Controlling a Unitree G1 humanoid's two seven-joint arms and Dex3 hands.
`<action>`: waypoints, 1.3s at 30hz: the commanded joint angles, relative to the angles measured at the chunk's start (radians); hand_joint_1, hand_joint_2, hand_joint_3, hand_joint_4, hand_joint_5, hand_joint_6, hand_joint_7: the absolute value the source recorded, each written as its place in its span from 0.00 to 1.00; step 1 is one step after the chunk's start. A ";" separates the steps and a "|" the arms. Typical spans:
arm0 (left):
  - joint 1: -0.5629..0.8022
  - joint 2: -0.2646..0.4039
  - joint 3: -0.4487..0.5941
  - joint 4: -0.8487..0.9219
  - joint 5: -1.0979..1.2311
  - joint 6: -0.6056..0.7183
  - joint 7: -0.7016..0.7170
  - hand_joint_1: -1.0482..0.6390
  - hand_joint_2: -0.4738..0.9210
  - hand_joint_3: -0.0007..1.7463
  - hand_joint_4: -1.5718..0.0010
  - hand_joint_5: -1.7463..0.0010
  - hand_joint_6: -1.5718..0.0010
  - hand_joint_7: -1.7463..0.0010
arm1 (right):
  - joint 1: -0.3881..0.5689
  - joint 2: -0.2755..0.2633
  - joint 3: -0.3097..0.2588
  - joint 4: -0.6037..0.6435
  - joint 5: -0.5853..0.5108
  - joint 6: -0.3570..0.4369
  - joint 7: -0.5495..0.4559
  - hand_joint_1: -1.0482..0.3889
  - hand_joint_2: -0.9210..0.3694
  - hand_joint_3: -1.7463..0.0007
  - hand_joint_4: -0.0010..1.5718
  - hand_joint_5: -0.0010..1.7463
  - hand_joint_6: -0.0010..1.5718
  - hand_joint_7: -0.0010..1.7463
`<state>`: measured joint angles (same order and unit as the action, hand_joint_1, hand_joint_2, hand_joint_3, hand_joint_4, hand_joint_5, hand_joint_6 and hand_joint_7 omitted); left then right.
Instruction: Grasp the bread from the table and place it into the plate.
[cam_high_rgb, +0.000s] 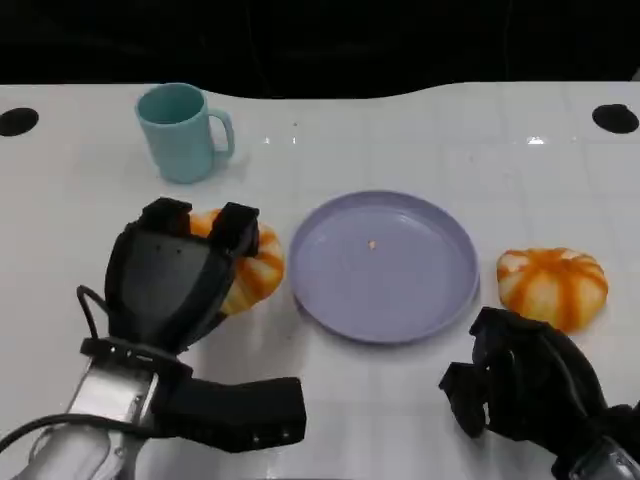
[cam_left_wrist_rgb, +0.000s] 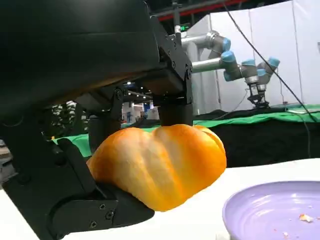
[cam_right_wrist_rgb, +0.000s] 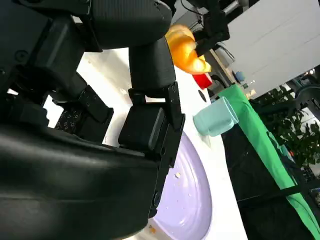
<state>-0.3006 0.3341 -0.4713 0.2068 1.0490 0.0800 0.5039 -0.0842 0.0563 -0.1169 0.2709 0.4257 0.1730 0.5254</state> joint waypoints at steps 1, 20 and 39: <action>-0.057 0.002 0.009 0.017 -0.047 -0.067 -0.035 0.42 0.47 0.80 0.30 0.00 0.48 0.02 | 0.013 -0.011 0.000 -0.022 0.004 0.003 -0.008 0.00 0.67 0.16 0.87 0.90 0.92 0.67; -0.298 -0.137 -0.081 0.278 -0.036 -0.160 -0.004 0.39 0.48 0.92 0.25 0.00 0.42 0.23 | 0.021 -0.005 0.003 -0.028 0.009 0.000 -0.004 0.00 0.68 0.16 0.87 0.90 0.91 0.67; -0.592 -0.328 -0.169 0.799 -0.132 -0.273 -0.055 0.36 0.65 0.57 0.40 0.03 0.50 0.41 | 0.007 -0.005 -0.003 -0.004 0.014 -0.005 0.009 0.00 0.67 0.17 0.89 0.87 0.93 0.65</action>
<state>-0.8586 0.0061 -0.6337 0.9770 0.9373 -0.1777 0.4854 -0.0713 0.0607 -0.1142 0.2574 0.4283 0.1747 0.5277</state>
